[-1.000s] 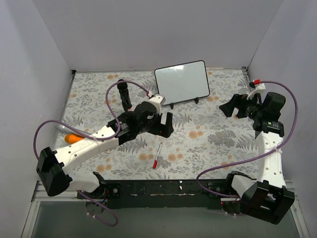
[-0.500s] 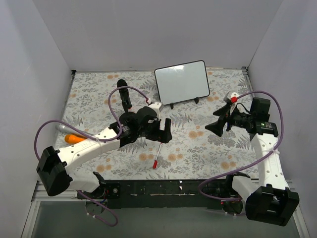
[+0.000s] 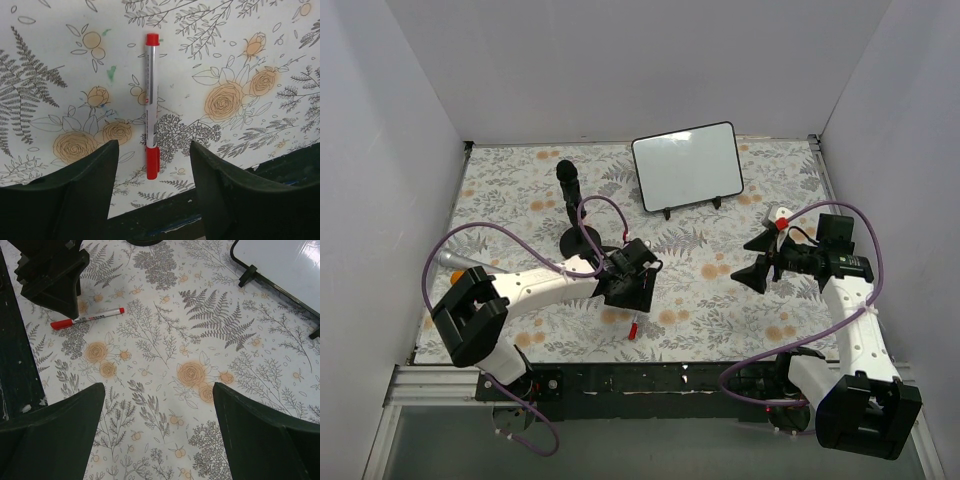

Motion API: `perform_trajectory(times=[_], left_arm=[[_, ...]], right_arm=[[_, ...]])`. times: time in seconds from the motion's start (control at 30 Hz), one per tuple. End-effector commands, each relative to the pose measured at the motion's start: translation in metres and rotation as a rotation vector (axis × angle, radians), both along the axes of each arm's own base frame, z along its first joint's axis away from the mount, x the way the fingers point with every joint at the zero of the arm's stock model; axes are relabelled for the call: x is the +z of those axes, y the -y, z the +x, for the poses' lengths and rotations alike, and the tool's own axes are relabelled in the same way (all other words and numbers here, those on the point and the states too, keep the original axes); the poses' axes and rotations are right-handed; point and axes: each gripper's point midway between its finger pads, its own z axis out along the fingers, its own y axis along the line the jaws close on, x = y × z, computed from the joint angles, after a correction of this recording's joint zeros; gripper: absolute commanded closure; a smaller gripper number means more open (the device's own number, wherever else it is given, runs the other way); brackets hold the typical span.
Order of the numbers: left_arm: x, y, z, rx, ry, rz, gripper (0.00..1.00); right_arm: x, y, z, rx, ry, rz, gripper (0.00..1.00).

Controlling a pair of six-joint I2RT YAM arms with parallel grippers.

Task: Write a sentence on the whiteboard
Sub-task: Open the whiteboard marker at the center of the board.

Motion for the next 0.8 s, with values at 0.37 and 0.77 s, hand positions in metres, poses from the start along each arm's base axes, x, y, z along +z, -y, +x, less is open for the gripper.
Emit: perform_trajectory(times=[0.37, 0.77], left_arm=[[-0.023, -0.013, -0.042, 0.002, -0.134, 0.123, 0.6], [-0.037, -0.014, -0.052, -0.022, -0.191, 0.138, 0.72]], right_arm=[[-0.002, -0.003, 0.0, 0.031, 0.035, 0.014, 0.03], [-0.002, -0.004, -0.002, 0.035, 0.041, 0.016, 0.03]])
